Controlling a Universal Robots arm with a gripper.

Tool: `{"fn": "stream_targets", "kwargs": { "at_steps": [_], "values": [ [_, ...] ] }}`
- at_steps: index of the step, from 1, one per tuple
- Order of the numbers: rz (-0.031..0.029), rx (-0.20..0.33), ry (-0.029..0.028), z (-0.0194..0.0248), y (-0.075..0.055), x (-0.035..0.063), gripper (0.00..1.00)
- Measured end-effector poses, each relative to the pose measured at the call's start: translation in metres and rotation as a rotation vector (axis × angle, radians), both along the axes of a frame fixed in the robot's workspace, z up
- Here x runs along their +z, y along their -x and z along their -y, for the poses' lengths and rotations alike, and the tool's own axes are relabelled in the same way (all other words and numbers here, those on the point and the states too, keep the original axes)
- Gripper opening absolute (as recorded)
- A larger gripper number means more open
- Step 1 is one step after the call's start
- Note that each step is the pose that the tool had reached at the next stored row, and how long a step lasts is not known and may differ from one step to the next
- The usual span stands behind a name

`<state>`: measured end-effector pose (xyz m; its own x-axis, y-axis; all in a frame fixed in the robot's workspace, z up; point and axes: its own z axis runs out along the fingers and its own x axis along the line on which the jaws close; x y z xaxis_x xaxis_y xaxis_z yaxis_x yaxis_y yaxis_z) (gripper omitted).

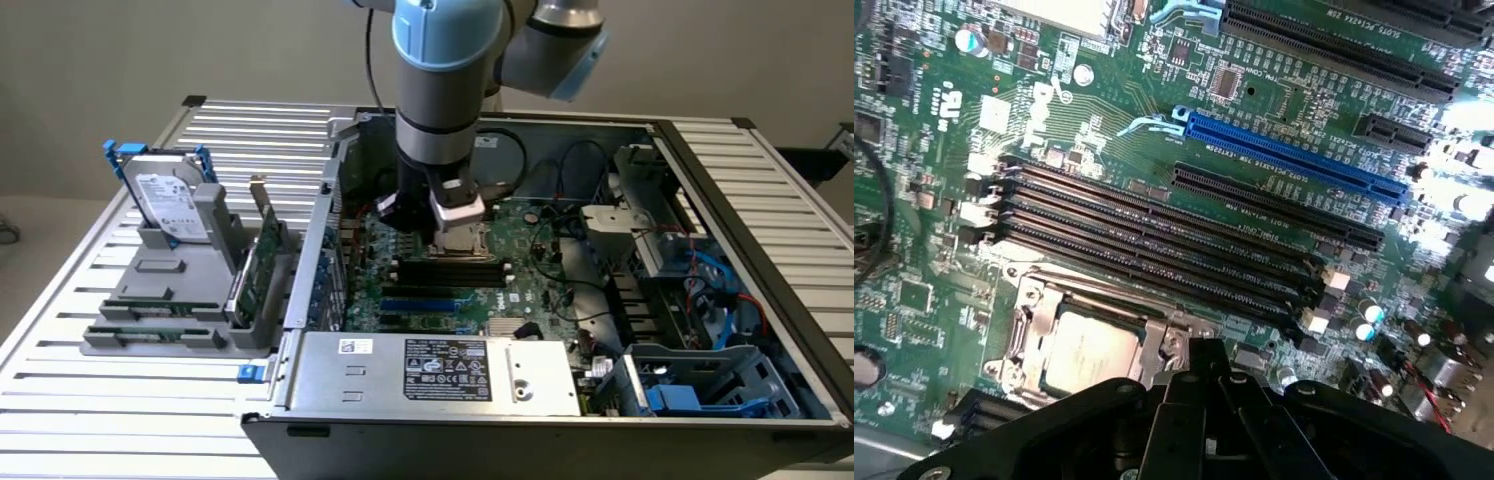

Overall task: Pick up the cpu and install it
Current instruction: 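Install the first cpu locking lever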

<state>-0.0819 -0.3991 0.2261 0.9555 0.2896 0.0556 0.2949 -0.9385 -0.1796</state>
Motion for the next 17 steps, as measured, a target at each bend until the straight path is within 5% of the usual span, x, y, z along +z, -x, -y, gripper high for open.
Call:
{"fn": "stream_targets", "kwargs": {
  "at_steps": [5, 17],
  "values": [
    [0.0000, 0.028, -0.0002, 0.0000, 0.001, 0.0145, 0.11],
    [0.0001, 0.240, -0.0003, 0.0000, 0.001, 0.0228, 0.11]
  ]
}}
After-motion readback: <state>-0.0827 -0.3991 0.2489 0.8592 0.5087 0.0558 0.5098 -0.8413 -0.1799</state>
